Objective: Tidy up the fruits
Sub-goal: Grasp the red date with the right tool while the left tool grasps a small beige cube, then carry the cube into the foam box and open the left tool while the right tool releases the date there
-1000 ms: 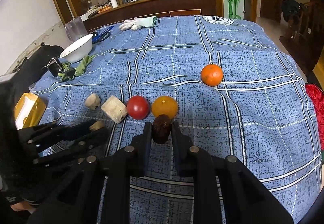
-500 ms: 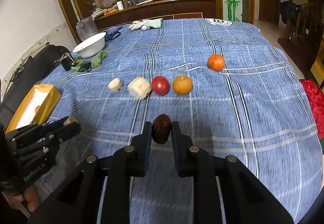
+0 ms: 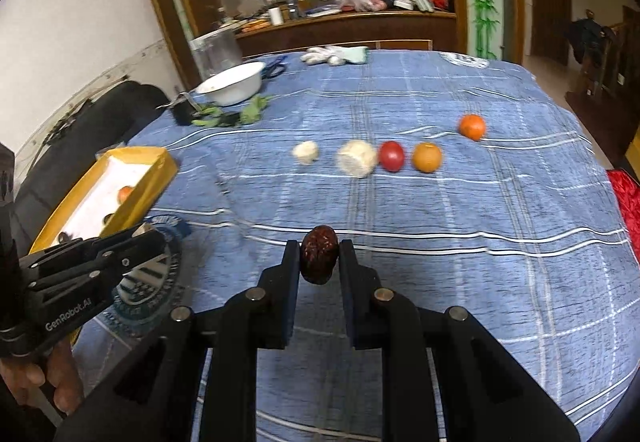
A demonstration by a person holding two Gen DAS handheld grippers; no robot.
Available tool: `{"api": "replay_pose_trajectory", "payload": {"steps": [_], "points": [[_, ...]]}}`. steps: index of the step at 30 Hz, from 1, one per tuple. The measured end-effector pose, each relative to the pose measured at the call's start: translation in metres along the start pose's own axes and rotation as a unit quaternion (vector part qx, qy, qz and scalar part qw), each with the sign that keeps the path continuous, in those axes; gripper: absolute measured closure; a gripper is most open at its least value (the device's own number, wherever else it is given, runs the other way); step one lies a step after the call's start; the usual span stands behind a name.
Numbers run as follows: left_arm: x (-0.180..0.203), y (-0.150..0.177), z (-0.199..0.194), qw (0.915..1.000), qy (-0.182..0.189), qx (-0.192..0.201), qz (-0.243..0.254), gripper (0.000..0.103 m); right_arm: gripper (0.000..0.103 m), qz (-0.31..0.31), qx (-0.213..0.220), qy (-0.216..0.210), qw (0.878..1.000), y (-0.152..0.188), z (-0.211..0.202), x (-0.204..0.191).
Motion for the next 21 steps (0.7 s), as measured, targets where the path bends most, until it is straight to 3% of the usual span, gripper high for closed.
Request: {"api": "replay_pose_trajectory", "payload": {"steps": [21], "points": [[-0.081,0.011,-0.020,0.9947,-0.075,-0.008,-0.071,0.083,0.082,-0.058,-0.023,-0.056,0.996,0.001,0.027,-0.071]]}}
Point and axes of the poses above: each gripper's, at about its wrist camera, not at the fingertips, and z roughly the way its jaws point, x to its right, y to its underside, the point moved 2 cm from there along z, roughly the way its jaws point, and after that the axes turned 12 degrees about -y, right-handed, at the moved point
